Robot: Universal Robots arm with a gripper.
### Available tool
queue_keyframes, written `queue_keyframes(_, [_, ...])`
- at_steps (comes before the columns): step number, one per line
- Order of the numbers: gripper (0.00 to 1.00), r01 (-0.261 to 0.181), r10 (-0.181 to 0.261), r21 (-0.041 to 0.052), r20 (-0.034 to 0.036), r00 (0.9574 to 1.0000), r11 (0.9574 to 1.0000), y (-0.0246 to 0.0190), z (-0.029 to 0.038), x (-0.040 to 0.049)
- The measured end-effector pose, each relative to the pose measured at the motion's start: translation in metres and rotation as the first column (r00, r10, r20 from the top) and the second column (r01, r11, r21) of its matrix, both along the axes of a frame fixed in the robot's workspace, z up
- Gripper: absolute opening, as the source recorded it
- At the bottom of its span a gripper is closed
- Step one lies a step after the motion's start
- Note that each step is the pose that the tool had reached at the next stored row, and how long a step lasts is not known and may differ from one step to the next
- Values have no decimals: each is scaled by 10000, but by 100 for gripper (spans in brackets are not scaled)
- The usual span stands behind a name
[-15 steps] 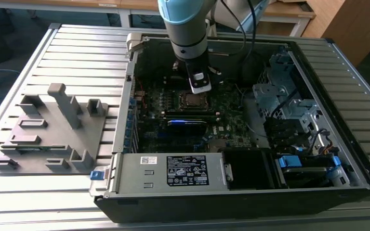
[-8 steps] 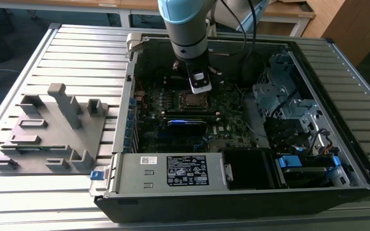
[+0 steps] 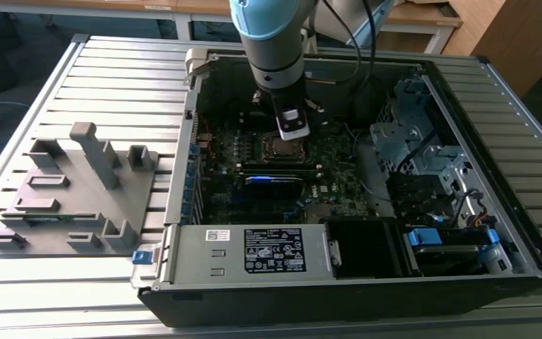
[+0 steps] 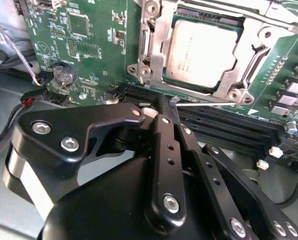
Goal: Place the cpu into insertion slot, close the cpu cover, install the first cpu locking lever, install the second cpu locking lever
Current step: 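Install the first cpu locking lever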
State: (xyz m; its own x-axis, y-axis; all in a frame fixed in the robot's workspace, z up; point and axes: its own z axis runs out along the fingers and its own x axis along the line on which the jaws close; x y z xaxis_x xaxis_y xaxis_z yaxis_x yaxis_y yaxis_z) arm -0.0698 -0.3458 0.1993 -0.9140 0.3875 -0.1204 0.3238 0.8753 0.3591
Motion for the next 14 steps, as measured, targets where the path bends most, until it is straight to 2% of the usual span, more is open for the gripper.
queue_keyframes(8, [10, -2, 2, 111, 5, 10000, 9999, -4, -5, -87])
queue_keyframes(14, [10, -1, 1, 128, 22, 10000, 9999, -4, -28, -134])
